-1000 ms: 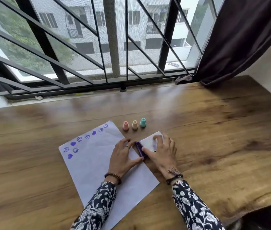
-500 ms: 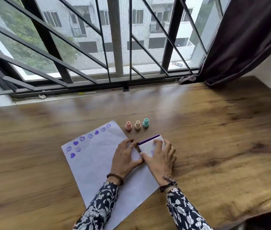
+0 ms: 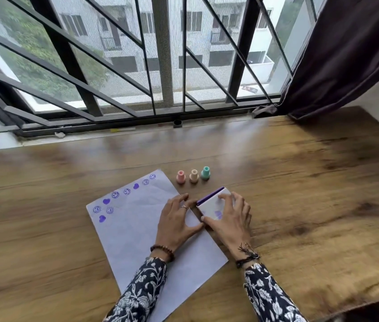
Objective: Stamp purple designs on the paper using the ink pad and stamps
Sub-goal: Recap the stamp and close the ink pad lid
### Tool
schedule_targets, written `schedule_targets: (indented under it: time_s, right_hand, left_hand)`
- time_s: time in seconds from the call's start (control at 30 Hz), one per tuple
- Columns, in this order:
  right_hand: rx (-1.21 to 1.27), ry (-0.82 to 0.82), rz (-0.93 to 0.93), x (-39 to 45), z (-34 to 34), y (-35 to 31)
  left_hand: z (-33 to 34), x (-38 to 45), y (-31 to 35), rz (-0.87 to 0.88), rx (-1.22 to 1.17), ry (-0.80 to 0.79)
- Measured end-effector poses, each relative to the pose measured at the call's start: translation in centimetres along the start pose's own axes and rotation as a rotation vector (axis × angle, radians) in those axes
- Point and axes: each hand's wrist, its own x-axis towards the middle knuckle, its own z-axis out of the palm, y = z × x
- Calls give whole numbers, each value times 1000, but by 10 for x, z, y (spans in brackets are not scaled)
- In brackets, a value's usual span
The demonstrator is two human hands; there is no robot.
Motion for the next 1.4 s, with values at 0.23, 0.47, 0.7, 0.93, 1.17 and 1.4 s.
schedule_targets:
  time_s: [0.23, 0.47, 0.7, 0.93, 1.17, 1.4]
  right_hand:
    - [30, 26, -30, 2, -2, 1]
    - [32, -19, -13, 4, -3, 3]
    - [19, 8, -1, 3, 2, 5]
    - [-35, 30, 12, 7, 6, 2]
    - [-73, 92, 67, 11, 12, -8]
    - [-73, 126, 95, 12, 18, -13]
  left_hand:
    - [2, 1, -2, 1, 5, 0]
    - [4, 0, -5, 4, 20, -7]
    - [4, 0, -4, 0, 8, 1]
    - [7, 1, -5, -38, 30, 10]
    - [7, 6, -7, -65, 29, -56]
    - [2, 10, -9, 7, -8, -92]
